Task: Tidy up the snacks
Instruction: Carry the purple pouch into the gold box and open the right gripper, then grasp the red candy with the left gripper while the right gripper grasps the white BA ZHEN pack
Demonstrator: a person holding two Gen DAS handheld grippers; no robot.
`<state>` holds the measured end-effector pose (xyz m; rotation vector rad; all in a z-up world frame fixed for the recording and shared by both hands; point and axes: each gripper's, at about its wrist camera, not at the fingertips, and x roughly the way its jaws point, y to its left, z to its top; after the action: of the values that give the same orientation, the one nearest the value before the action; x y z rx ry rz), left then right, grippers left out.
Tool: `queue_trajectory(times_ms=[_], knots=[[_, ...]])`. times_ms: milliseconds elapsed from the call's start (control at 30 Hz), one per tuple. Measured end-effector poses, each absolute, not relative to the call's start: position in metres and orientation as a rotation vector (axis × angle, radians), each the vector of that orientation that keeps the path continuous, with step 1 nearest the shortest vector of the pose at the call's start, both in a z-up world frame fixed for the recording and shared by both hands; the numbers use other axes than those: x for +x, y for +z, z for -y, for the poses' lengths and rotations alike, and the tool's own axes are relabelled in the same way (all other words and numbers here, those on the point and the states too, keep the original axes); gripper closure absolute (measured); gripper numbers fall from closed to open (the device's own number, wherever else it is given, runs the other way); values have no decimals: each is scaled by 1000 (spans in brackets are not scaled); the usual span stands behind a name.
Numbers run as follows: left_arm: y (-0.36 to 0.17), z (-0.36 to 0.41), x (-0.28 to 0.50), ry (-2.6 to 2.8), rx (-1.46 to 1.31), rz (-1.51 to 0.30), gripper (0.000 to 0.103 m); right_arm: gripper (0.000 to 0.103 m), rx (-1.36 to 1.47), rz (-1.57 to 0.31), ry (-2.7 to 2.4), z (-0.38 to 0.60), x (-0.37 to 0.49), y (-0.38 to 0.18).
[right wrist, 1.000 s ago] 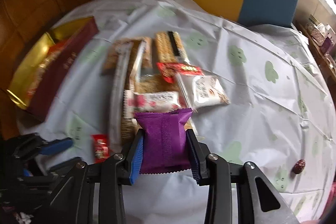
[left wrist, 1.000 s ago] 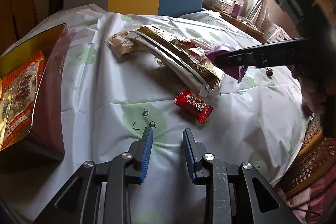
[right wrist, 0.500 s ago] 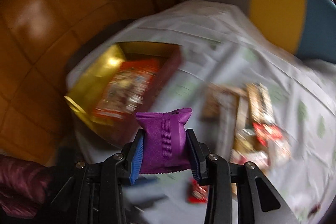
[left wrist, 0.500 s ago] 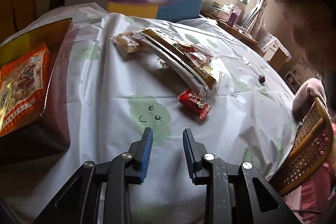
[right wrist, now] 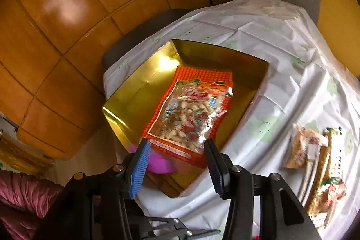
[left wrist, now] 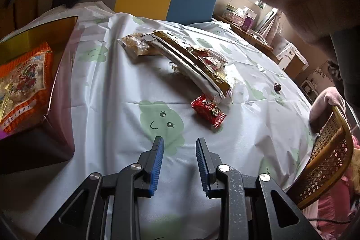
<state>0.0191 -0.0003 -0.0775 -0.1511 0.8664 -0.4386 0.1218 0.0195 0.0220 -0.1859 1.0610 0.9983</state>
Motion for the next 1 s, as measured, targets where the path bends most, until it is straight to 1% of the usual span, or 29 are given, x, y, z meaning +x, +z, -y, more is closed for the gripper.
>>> queue_trajectory(times_ms=[200,533,700,867,933,1000], knots=[[-78,3,19,-431,-140,-867,73,53,-134,-1052,901,27,127,23],[-77,8,20,-412,-113,-877,73,53,-43,-1058,638,135,137,13],[-71,9,26,-397,-128,-922,73,53,-52,-1059,474,185,141,3],[-58,23,36,-416,-120,-954,73,53,15,-1069,357,233,148,-15],[-55,31,43,-426,-130,-975,73,53,33,-1088,308,244,151,-23],[-53,37,49,-432,-146,-988,73,53,24,-1069,292,245,152,-20]])
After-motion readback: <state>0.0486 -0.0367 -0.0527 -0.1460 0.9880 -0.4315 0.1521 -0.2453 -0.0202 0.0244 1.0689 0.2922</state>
